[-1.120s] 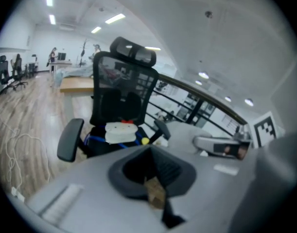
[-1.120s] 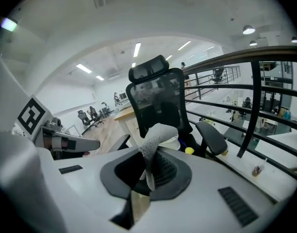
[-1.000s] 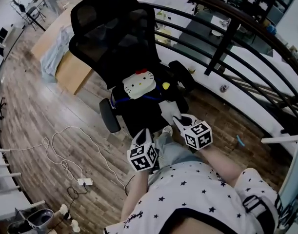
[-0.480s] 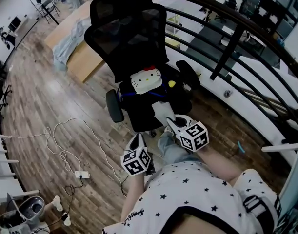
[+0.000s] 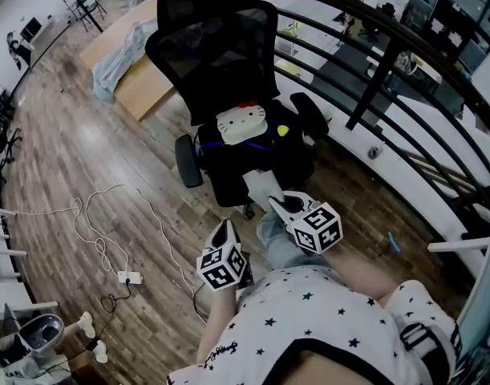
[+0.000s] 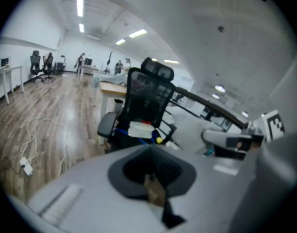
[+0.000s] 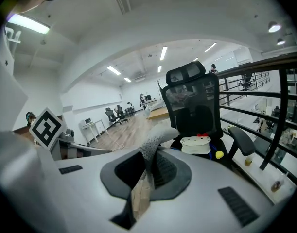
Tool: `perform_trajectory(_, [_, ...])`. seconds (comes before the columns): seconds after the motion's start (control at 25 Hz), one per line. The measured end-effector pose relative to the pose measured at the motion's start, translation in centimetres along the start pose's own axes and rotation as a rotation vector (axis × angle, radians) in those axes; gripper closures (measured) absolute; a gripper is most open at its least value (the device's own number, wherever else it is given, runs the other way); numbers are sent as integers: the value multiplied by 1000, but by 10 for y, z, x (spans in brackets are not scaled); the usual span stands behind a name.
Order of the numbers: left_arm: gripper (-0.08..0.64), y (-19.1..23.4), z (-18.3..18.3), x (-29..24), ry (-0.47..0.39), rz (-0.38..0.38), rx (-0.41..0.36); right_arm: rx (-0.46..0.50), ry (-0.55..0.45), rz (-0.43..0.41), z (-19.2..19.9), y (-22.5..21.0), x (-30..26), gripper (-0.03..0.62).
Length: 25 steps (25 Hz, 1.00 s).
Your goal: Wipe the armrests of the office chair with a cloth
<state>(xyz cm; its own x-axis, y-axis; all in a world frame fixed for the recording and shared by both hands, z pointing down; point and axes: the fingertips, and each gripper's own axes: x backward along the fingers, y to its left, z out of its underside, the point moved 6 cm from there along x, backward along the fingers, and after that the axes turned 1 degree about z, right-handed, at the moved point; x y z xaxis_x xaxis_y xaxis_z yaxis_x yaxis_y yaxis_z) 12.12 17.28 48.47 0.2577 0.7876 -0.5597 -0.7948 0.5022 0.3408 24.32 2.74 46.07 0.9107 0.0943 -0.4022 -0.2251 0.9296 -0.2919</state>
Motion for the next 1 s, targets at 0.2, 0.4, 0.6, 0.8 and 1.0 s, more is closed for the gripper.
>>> perform_trajectory(0.2, [554,-3,0,0,-5,3,-8,32,5,-23,1,4,5,565])
perform_trajectory(0.4, [554,-9,-4,0,-14,13,-6,52,0,-15,-3,1,10,565])
perform_trajectory(0.6, [554,-12,-2,-3,-5,25,-17,57,-2,-12,-2,0,9,565])
perform_trajectory(0.8, [554,-12,-3,-2,0,26,-27,48,11,-19,2,3,9,565])
perform_trajectory(1.0, [554,-12,-2,-3,0,27,-26,51,17,-19,5,3,8,565])
